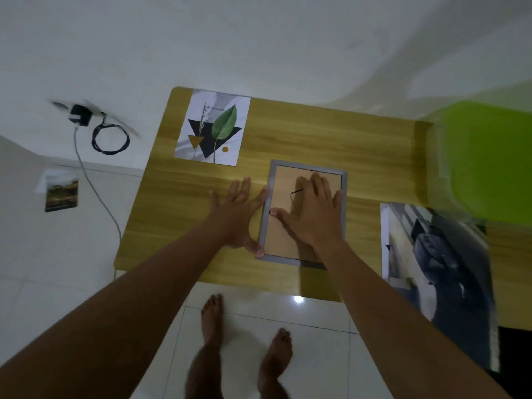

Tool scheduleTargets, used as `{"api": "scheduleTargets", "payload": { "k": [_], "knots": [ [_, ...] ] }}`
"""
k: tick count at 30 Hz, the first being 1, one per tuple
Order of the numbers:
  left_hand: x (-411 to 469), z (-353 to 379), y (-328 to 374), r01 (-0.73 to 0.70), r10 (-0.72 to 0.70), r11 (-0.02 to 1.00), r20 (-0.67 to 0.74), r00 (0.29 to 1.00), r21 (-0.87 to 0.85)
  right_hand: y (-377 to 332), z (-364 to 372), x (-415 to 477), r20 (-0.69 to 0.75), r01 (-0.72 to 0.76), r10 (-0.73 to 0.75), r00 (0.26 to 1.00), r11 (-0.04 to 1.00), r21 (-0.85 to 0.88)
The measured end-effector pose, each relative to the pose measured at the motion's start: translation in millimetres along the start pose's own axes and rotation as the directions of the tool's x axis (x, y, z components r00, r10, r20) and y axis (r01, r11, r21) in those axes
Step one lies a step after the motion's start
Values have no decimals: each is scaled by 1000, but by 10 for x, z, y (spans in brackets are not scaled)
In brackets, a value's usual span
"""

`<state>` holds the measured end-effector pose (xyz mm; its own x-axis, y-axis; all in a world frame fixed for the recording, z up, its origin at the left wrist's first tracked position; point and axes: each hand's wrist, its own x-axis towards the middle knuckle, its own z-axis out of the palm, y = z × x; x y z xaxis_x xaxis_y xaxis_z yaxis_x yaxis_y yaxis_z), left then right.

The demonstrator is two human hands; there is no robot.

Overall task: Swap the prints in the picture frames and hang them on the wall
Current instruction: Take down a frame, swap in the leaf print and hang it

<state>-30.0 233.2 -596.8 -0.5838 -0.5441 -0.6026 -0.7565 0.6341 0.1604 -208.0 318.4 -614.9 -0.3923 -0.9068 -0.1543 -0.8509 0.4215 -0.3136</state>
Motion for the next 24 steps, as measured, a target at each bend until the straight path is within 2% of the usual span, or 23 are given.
{"api": "scheduleTargets", "payload": {
  "k": [24],
  "knots": [
    [-25,-26,11,-7,7,1000,5,1000,-9,-53,-32,36,8,-47,46,999,998,37]
  ]
}}
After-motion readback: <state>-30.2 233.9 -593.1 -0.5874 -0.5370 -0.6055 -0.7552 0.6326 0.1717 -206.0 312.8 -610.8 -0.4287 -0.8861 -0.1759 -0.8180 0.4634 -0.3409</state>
